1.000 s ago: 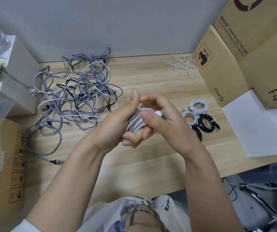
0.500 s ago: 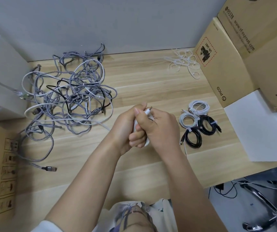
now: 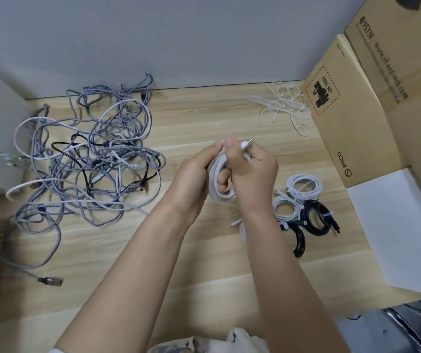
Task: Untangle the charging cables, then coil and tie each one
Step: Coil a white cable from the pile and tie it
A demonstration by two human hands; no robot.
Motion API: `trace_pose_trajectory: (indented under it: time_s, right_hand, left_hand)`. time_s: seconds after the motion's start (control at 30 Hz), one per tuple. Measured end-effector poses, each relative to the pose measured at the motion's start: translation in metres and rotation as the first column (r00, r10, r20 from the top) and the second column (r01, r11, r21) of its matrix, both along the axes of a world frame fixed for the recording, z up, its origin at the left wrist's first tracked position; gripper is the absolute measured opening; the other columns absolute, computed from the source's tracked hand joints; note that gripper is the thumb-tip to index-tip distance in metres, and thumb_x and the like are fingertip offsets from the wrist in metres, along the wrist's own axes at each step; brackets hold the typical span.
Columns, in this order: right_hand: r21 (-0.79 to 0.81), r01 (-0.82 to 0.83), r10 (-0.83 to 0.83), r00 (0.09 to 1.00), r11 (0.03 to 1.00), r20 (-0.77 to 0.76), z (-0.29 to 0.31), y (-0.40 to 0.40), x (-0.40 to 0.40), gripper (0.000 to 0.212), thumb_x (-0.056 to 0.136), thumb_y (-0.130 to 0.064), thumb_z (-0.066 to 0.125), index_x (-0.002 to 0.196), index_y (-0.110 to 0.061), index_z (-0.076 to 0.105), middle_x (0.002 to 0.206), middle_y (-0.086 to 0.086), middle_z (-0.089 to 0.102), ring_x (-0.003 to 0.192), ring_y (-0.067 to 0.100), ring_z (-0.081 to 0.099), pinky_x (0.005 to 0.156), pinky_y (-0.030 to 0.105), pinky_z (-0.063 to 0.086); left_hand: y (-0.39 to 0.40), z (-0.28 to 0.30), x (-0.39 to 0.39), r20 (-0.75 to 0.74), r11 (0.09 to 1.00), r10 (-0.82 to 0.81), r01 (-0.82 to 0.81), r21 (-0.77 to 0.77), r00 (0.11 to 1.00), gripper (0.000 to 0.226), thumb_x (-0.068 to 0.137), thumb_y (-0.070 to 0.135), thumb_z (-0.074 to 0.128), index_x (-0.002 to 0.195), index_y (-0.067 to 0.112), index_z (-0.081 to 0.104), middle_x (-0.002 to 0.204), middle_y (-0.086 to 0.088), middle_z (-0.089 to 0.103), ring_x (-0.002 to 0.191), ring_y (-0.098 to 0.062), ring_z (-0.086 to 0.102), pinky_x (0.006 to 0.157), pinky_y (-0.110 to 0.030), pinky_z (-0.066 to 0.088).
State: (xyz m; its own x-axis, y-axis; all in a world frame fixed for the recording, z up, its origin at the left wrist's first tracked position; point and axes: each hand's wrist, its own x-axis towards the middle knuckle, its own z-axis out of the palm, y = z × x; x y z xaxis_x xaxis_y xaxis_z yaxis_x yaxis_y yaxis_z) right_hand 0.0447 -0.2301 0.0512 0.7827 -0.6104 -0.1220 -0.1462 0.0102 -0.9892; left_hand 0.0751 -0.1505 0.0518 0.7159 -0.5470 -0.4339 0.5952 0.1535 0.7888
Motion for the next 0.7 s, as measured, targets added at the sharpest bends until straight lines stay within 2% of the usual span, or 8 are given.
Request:
trace_pose_trajectory:
  time_s: [0.07, 0.13, 0.23, 0.37, 0.43, 0.5, 0.6, 0.7]
  right_hand:
    - [0.253, 0.009, -0.017, 0.999, 0.967, 0.031, 0.0, -0.012, 0.017, 0.052, 0.091, -0.018, 0.06, 0.041, -0.016, 0.047, 0.032, 0.003, 0.039, 0.025, 0.014, 0.034, 0.033, 0.014, 0.027]
    - [0.357, -0.023, 0.004, 0.999, 0.934, 0.054, -0.001, -0.017, 0.032, 0.05, 0.094, -0.02, 0.055, 0.043, -0.017, 0.057, 0.031, -0.001, 0.038, 0.023, 0.01, 0.031, 0.032, 0.011, 0.024]
    - [0.399, -0.059, 0.034, 0.997, 0.915, 0.068, -0.007, -0.029, 0.049, 0.038, 0.094, -0.024, 0.053, 0.062, -0.005, 0.06, 0.031, -0.002, 0.038, 0.023, 0.007, 0.032, 0.032, 0.011, 0.022]
    - [0.377, -0.142, 0.185, 0.98, 0.915, -0.078, -0.016, -0.051, 0.071, 0.039, 0.095, -0.033, 0.051, 0.073, -0.003, 0.061, 0.039, -0.004, 0.042, 0.026, 0.007, 0.037, 0.032, 0.011, 0.024]
    - [0.29, -0.197, 0.244, 0.961, 0.936, -0.133, -0.026, -0.067, 0.087, 0.048, 0.096, -0.048, 0.042, 0.077, -0.011, 0.066, 0.048, -0.004, 0.052, 0.041, 0.011, 0.049, 0.043, 0.021, 0.039]
    - [0.148, -0.161, 0.187, 0.964, 0.976, -0.186, -0.047, -0.09, 0.108, 0.05, 0.096, -0.055, 0.032, 0.087, -0.022, 0.068, 0.073, -0.008, 0.058, 0.069, 0.012, 0.055, 0.066, 0.028, 0.045]
    - [-0.083, -0.055, 0.025, 0.943, 0.995, -0.331, -0.086, -0.13, 0.131, 0.022, 0.09, -0.047, 0.047, 0.1, -0.03, 0.056, 0.094, -0.016, 0.053, 0.092, 0.011, 0.051, 0.087, 0.03, 0.043]
    - [-0.239, -0.132, -0.034, 0.812, 0.962, -0.582, -0.117, -0.157, 0.134, 0.028, 0.086, -0.031, 0.05, 0.114, -0.025, 0.051, 0.117, -0.001, 0.057, 0.105, 0.021, 0.054, 0.085, 0.027, 0.037]
  left_hand:
    - [-0.002, -0.001, 0.009, -0.067, 0.973, -0.058, 0.042, -0.227, 0.996, 0.031, 0.097, 0.027, 0.034, 0.093, 0.005, 0.055, 0.052, 0.002, 0.052, 0.049, -0.01, 0.047, 0.054, -0.02, 0.044]
    - [-0.004, -0.004, 0.017, -0.021, 0.955, -0.061, 0.052, -0.291, 0.998, 0.033, 0.094, 0.03, 0.034, 0.108, 0.01, 0.056, 0.061, 0.002, 0.058, 0.055, -0.01, 0.052, 0.06, -0.02, 0.047]
    - [-0.013, -0.011, 0.029, 0.09, 0.966, -0.059, 0.08, -0.247, 0.994, 0.032, 0.098, 0.03, 0.035, 0.103, 0.007, 0.056, 0.061, 0.002, 0.056, 0.061, -0.012, 0.053, 0.066, -0.021, 0.046]
    - [-0.032, -0.021, 0.048, 0.148, 0.989, -0.063, 0.082, -0.121, 0.987, 0.023, 0.092, 0.031, 0.039, 0.09, 0.009, 0.045, 0.061, 0.006, 0.042, 0.061, -0.012, 0.042, 0.066, -0.024, 0.038]
    - [-0.037, -0.029, 0.052, 0.17, 0.997, -0.039, 0.05, -0.06, 0.985, 0.021, 0.09, 0.032, 0.041, 0.084, 0.013, 0.047, 0.062, 0.006, 0.039, 0.06, -0.012, 0.039, 0.065, -0.024, 0.035]
    - [-0.038, -0.036, 0.056, 0.173, 1.0, -0.008, 0.012, -0.021, 0.985, 0.02, 0.089, 0.032, 0.041, 0.081, 0.016, 0.049, 0.06, 0.009, 0.04, 0.057, -0.01, 0.039, 0.063, -0.021, 0.035]
    - [-0.036, -0.046, 0.056, 0.162, 0.999, 0.033, -0.035, 0.009, 0.986, 0.021, 0.088, 0.034, 0.041, 0.081, 0.016, 0.048, 0.058, 0.011, 0.042, 0.056, -0.009, 0.042, 0.062, -0.018, 0.037]
    - [-0.034, -0.052, 0.057, 0.142, 0.998, 0.06, -0.058, -0.02, 0.988, 0.021, 0.088, 0.033, 0.042, 0.082, 0.014, 0.048, 0.058, 0.011, 0.042, 0.056, -0.008, 0.042, 0.06, -0.016, 0.037]
